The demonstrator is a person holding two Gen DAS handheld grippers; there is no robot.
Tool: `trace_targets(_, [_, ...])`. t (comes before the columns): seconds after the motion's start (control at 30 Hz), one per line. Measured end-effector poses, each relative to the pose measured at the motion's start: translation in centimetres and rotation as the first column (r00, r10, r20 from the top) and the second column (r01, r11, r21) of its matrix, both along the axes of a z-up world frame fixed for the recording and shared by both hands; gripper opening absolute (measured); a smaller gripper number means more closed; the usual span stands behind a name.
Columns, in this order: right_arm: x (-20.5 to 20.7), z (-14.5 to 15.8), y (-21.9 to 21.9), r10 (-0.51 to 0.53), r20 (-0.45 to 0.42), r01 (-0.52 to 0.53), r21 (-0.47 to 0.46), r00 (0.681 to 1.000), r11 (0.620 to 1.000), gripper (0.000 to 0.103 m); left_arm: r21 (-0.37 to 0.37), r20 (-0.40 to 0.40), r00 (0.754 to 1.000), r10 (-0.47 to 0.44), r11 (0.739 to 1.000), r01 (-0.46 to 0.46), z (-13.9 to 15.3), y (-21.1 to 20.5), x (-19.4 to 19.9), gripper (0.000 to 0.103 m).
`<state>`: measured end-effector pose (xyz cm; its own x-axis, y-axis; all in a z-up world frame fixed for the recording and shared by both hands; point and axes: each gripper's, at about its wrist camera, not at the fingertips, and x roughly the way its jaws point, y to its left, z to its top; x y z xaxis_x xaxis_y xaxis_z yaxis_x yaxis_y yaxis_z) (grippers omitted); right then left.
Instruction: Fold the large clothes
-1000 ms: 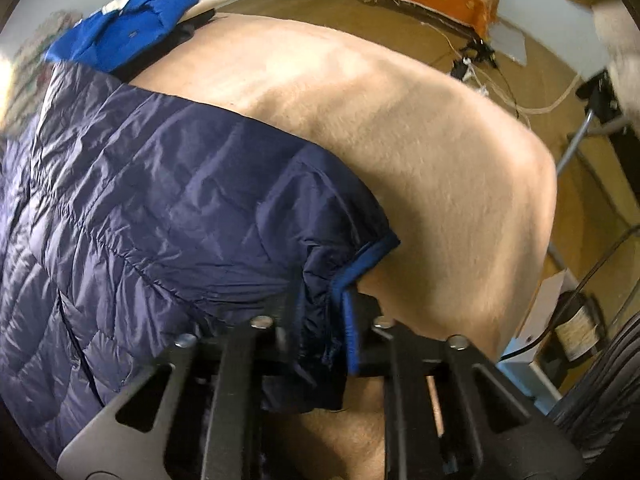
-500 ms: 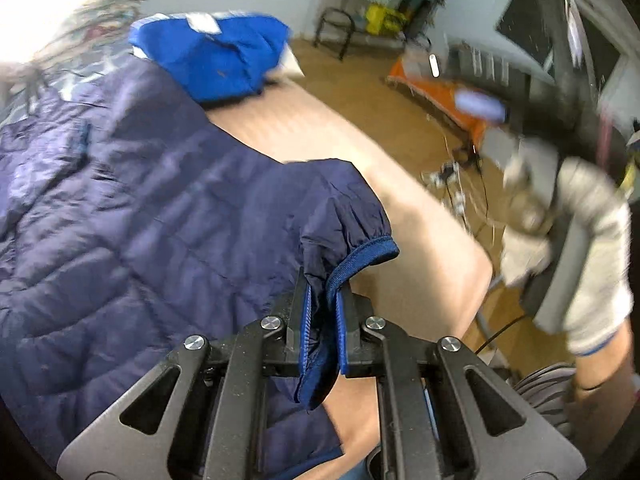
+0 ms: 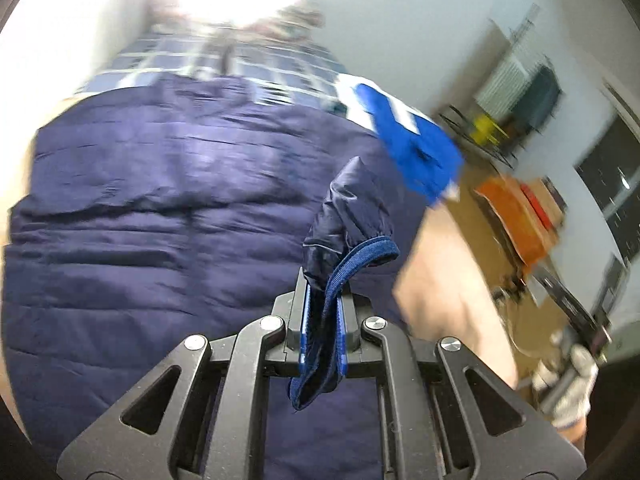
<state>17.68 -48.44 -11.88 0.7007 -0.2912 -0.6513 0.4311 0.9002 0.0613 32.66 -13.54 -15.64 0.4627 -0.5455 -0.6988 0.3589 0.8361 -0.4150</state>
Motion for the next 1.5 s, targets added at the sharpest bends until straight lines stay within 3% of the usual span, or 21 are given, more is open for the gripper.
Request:
trace_targets(0.2, [0.8, 0.4, 2.7, 0.061, -0.016, -0.062, -0.056, 0.998, 0.997, 0.079, 0.037, -0.039, 0.989, 0.145, 0.989, -0.144, -3.7, 6.1, 5.8, 0.008])
trace_targets(0.33, [1.1, 0.6, 4.5, 0.092, -0.036, -0.096, -0.115, 0.995, 0.989, 0.079, 0.069, -0.023, 0.979, 0.201, 0.978, -0.199, -5.6, 8.6, 8.5, 0.008])
trace_targets(0.57, [1.4, 0.7, 6.2, 0.115, -0.061, -0.122, -0.144, 0.992, 0.982, 0.079, 0.118, 0.049, 0.967, 0.251, 0.96, -0.255, -6.7, 12.1, 14.1, 0.008])
trace_targets(0.77, [1.9, 0.3, 7.1, 0.11, -0.1, -0.126, -0.177, 0.989, 0.976, 0.079, 0.107, 0.07, 0.951, 0.3, 0.946, -0.306, -7.2, 15.0, 18.6, 0.008])
trace_targets(1.03, [2.0, -0.4, 9.0, 0.123, -0.145, -0.151, -0.203, 0.982, 0.967, 0.079, 0.084, 0.021, 0.934, 0.357, 0.93, -0.357, -10.0, 17.3, 23.7, 0.008])
trace_targets(1.17, [2.0, -0.5, 10.2, 0.141, -0.16, -0.175, -0.222, 0.977, 0.959, 0.079, 0.116, 0.004, 0.927, 0.375, 0.921, -0.373, -11.5, 17.3, 24.6, 0.008])
trace_targets(1.33, [2.0, -0.5, 11.0, 0.157, -0.159, -0.19, -0.222, 0.975, 0.956, 0.079, 0.177, -0.031, 0.895, 0.445, 0.883, -0.434, -13.2, 17.9, 24.6, 0.011])
trace_targets(1.47, [2.1, -0.4, 11.5, 0.171, -0.155, -0.201, -0.206, 0.973, 0.958, 0.079, 0.258, 0.011, 0.863, 0.506, 0.832, -0.491, -13.2, 18.7, 24.7, 0.036])
trace_targets(1.5, [2.1, -0.4, 11.7, 0.176, -0.154, -0.205, -0.203, 0.972, 0.958, 0.079, 0.278, 0.039, 0.858, 0.512, 0.819, -0.502, -12.7, 18.8, 24.4, 0.036])
